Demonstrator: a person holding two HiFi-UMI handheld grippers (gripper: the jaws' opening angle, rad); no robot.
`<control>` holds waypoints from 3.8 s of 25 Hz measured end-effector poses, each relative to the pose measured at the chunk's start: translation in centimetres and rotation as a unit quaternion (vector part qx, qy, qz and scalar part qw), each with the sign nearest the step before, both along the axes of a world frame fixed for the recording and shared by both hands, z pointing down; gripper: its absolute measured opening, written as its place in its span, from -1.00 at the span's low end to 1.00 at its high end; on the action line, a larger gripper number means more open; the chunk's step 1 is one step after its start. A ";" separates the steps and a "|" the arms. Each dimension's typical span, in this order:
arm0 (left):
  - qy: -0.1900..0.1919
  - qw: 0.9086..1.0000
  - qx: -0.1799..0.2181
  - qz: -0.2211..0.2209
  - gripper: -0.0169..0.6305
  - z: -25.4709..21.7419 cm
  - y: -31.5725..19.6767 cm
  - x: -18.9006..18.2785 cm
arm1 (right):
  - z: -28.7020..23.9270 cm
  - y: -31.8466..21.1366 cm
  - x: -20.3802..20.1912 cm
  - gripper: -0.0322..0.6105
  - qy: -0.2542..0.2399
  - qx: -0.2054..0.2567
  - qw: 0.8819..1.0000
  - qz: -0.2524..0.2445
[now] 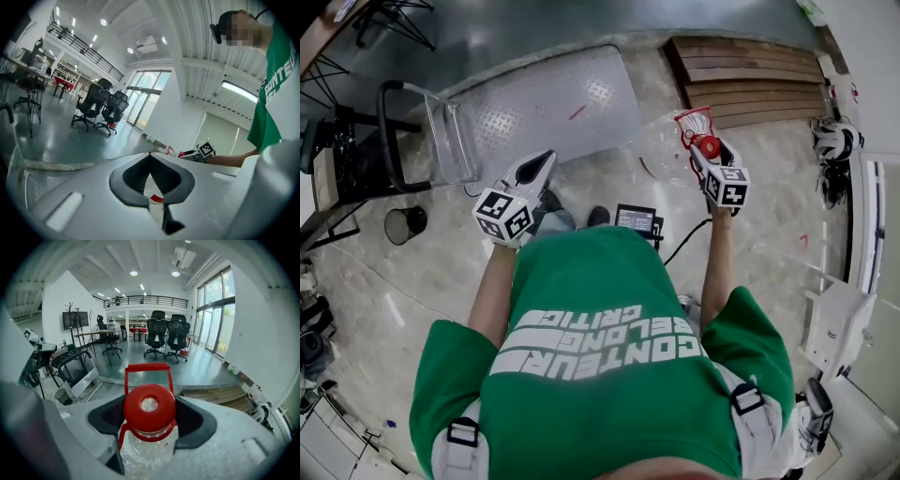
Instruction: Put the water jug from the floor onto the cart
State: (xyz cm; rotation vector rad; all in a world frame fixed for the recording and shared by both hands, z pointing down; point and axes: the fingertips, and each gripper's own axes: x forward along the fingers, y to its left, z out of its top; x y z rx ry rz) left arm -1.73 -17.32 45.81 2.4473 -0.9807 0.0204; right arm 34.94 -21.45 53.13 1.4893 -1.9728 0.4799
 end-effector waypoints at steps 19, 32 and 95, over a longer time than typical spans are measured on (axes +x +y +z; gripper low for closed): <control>0.012 0.997 0.002 -0.079 -0.90 -0.3 -3.4 -12.8 | -1.3 -9.1 -10.7 0.02 0.016 -0.004 0.998 -0.061; -0.015 0.988 -0.041 -0.151 -0.90 2.1 -4.8 -18.3 | 5.9 -15.5 -18.3 0.02 0.021 -0.064 0.987 -0.148; -0.037 0.939 -0.123 -0.320 -0.90 4.7 -10.9 -19.7 | 31.5 -25.9 -27.8 0.03 0.207 -0.282 0.871 -0.346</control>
